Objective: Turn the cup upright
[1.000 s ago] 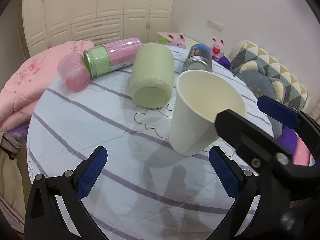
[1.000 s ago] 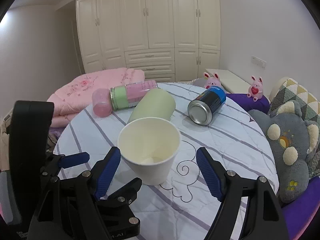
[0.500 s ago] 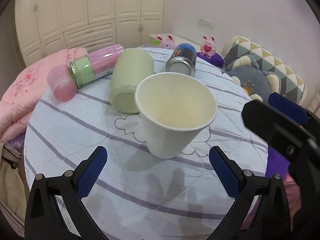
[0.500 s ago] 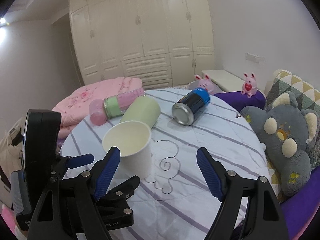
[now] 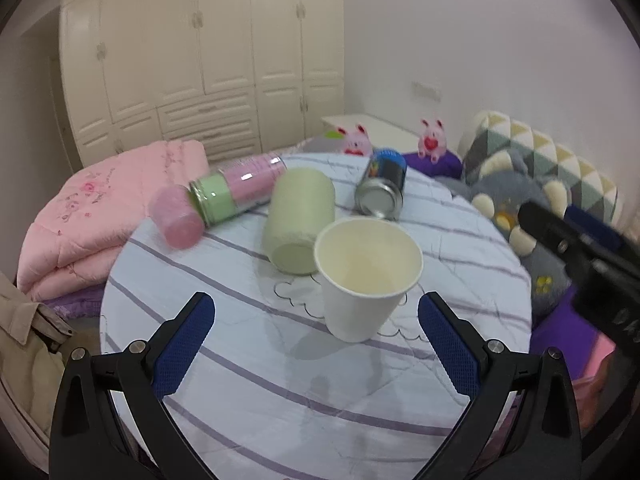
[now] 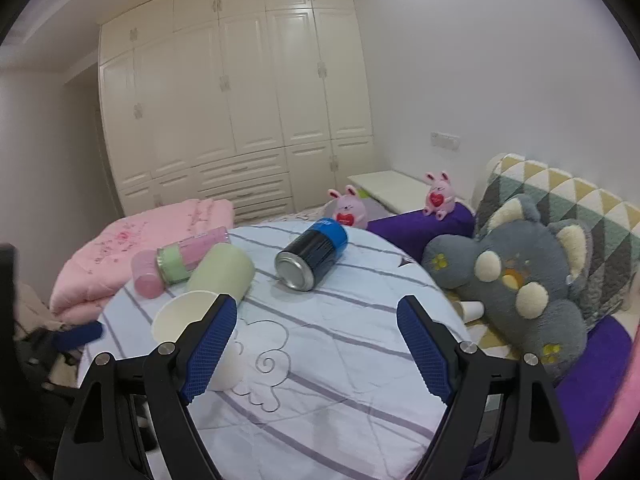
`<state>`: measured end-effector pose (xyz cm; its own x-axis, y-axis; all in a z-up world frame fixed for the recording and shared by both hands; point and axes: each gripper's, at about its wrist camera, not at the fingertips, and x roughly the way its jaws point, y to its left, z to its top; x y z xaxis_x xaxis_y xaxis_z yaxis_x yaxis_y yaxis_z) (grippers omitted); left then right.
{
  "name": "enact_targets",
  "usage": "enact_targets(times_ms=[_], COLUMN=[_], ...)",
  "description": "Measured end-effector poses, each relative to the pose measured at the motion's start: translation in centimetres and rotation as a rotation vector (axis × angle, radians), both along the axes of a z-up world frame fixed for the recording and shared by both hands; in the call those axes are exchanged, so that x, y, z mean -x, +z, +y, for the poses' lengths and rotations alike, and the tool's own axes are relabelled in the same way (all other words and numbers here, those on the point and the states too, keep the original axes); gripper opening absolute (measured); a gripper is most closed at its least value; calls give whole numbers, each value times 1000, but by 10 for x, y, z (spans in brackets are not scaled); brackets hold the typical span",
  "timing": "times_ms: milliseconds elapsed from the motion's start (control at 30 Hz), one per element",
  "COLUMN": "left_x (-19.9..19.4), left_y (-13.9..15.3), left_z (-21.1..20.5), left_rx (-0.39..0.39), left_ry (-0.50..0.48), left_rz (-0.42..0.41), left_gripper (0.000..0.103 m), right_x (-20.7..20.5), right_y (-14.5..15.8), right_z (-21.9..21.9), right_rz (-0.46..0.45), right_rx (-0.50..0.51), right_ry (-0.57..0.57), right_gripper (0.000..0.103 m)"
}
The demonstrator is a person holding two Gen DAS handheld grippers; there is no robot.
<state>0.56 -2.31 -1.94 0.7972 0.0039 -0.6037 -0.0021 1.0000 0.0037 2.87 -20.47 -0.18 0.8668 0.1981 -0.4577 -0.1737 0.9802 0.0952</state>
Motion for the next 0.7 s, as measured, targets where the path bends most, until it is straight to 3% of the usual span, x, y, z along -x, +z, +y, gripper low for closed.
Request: enact_targets(times_ms=[700], left_x=[18], left_y=[21], left_z=[24], left_rx=[30], left_ry=[69], left_rz=[-109], left_gripper=[103], right_x=[7], right_y=[4], right_z=[13], right_rz=[-45], right_rx=[67], right_ry=[10], right_gripper=[84])
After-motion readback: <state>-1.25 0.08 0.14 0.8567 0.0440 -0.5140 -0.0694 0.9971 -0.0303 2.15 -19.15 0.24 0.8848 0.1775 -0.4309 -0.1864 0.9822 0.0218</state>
